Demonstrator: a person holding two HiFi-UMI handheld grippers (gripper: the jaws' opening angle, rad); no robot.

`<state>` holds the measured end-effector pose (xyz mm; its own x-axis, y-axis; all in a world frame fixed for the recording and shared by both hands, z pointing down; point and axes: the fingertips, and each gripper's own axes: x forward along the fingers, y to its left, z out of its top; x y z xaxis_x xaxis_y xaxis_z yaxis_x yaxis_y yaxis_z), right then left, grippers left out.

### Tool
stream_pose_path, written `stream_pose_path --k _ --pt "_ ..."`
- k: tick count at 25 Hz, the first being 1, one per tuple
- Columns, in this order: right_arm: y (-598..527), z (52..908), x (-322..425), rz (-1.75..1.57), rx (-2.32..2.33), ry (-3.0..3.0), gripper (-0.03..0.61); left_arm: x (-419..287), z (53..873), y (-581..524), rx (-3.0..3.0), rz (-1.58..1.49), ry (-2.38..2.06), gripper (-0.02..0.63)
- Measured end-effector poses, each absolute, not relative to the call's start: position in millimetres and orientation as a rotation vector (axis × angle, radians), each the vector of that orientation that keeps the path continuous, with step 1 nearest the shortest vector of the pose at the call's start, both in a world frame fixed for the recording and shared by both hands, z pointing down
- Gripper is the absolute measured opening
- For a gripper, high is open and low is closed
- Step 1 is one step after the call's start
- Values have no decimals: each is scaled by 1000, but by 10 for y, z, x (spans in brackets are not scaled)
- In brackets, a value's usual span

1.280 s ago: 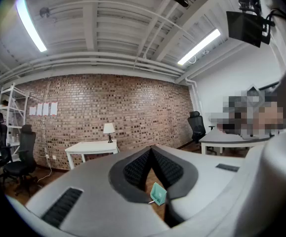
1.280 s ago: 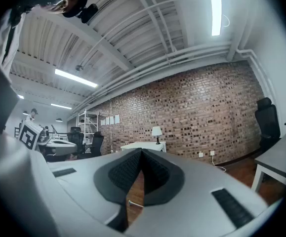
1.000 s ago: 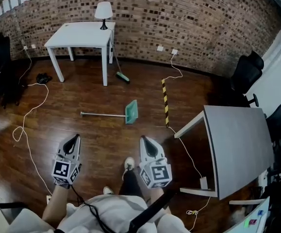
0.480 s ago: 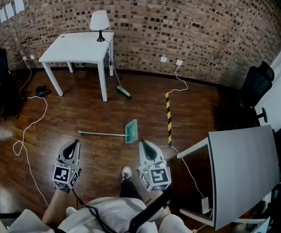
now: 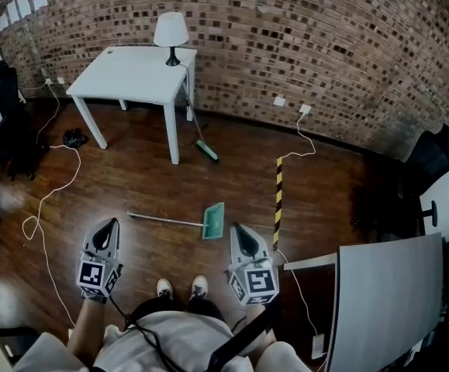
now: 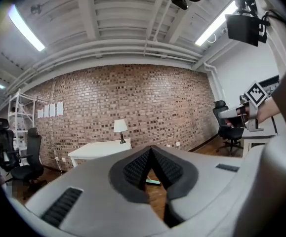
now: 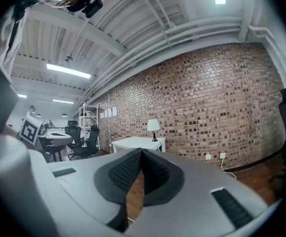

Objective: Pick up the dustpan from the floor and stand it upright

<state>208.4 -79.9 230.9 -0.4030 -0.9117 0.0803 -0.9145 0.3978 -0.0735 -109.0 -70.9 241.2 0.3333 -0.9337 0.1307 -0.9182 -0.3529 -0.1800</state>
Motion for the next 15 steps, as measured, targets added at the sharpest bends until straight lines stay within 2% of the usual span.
stream_pose_path --k 15 --pt "-1090 2430 1931 193 1792 -2447 2 -1750 2905 -1157 -2607 -414 1808 12"
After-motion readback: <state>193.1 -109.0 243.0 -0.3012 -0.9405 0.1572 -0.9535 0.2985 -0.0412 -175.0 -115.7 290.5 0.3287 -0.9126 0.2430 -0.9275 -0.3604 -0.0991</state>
